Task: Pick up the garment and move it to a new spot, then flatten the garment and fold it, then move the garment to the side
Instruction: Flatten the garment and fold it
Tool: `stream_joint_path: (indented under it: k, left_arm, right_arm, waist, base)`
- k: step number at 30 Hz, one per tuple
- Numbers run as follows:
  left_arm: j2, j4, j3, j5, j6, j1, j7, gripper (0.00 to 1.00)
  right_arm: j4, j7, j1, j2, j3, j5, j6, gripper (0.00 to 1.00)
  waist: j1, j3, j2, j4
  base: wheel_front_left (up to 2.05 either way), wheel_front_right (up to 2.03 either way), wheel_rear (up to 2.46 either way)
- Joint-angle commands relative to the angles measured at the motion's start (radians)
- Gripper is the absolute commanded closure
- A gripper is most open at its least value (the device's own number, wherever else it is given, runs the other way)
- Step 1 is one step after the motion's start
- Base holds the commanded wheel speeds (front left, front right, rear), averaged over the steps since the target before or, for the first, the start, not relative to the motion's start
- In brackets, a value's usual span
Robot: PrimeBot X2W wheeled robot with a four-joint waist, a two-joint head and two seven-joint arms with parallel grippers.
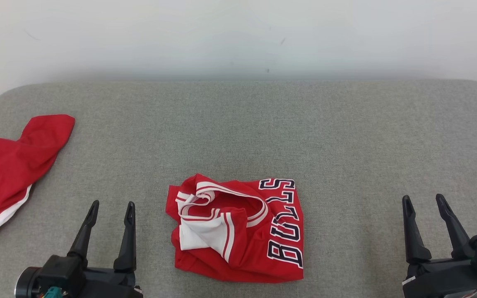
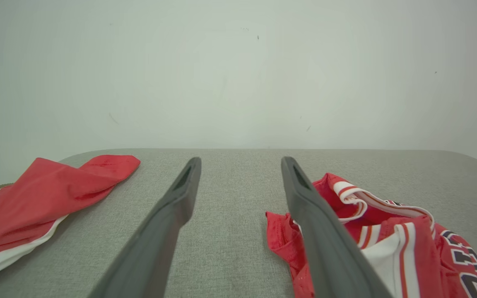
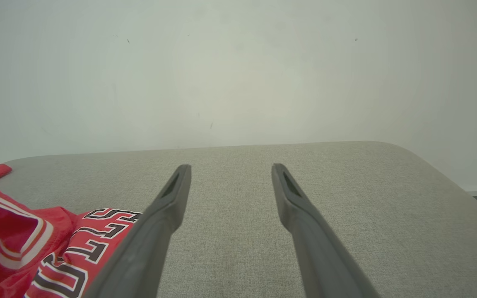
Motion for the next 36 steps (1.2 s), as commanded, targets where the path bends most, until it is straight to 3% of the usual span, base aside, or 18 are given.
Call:
stream_joint_path:
  k: [1,6,7,8,13,22,36]
  left_arm:
    - [0.006,-0.002,-0.001,-0.003,0.002,0.01,0.002,0.0]
    - [0.009,-0.004,-0.005,-0.004,0.005,0.005,0.0,0.0]
    - [0.01,-0.005,-0.005,-0.005,0.006,0.004,0.0,0.0]
    - [0.011,-0.006,-0.005,-0.006,0.007,0.002,-0.001,0.0]
    - [0.009,-0.013,-0.011,-0.007,0.008,-0.015,-0.003,0.0]
    - [-0.005,-0.003,-0.025,-0.011,0.008,-0.042,-0.015,0.0]
    - [-0.026,0.028,-0.041,-0.019,-0.001,-0.077,-0.032,0.0]
  right_arm:
    - [-0.005,0.003,0.008,0.002,-0.003,-0.003,-0.001,0.0]
    - [-0.013,0.008,0.006,0.005,0.0,-0.002,-0.001,0.0]
    - [-0.011,0.013,0.005,0.005,0.007,0.006,-0.001,0.53]
    - [-0.006,0.023,0.005,-0.001,0.021,0.012,-0.001,1.0]
    - [0.004,0.036,-0.021,-0.022,0.083,0.033,-0.001,1.0]
    - [0.062,0.035,-0.106,-0.044,0.327,0.1,-0.001,1.0]
    - [0.416,-0.032,-0.348,-0.019,0.641,0.247,-0.001,1.0]
  waist:
    - [0.0001,0.001,0.0,0.001]
    - [0.0001,0.006,0.0,0.005]
    - [0.0001,0.007,0.0,0.006]
    - [0.0001,0.009,0.0,0.008]
    - [0.0001,0.026,0.0,0.027]
    - [0.0001,0.076,0.0,0.083]
    - [0.0001,0.115,0.0,0.173]
  base:
    - [0.0,0.0,0.0]
    - [0.0,0.0,0.0]
    - [0.0,0.0,0.0]
    - [0.0,0.0,0.0]
    - [0.0,0.0,0.0]
    - [0.0,0.0,0.0]
    - [0.0,0.0,0.0]
